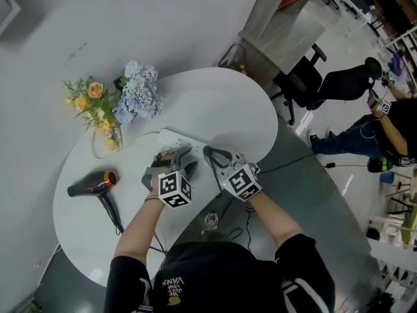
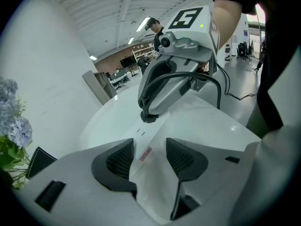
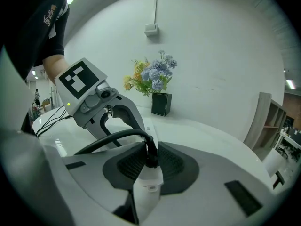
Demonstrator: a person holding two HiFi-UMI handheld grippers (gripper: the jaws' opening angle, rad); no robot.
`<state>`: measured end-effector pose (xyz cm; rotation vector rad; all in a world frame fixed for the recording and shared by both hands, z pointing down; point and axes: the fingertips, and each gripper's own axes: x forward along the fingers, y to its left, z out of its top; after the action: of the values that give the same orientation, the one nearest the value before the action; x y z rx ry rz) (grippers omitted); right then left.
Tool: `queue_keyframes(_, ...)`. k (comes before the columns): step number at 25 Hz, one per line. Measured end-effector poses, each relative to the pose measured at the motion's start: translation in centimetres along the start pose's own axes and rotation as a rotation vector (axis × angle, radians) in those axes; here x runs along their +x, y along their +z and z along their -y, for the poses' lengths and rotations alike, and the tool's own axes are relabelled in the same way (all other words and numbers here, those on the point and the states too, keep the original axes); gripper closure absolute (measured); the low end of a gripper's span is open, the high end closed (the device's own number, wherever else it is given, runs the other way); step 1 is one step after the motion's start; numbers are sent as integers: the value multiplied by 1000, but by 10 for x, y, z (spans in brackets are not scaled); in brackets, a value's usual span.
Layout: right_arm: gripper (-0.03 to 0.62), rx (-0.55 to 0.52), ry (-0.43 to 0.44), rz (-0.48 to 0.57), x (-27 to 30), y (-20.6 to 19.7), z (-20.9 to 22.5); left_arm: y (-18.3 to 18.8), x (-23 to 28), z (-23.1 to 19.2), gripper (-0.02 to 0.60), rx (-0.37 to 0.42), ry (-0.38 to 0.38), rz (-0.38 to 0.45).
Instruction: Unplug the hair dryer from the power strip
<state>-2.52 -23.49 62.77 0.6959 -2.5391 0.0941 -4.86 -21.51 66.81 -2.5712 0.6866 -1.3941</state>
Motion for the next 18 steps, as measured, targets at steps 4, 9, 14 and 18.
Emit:
queue_keyframes(4,504,-6,6,-2,4,-1,0,-1,0,0,357,13,6,-11)
queue_keyframes(9,516,-37,5,-10,5,0,2,-1,2,0,357,21,3,-26)
queue_keyframes(14,522,-4,0,-12,3,1,3,-1,1,1,356,44,-5,-51)
queue_keyframes(18,522,40,-4,-6,3,0,4,-1,1,1,356,42,-2,-54)
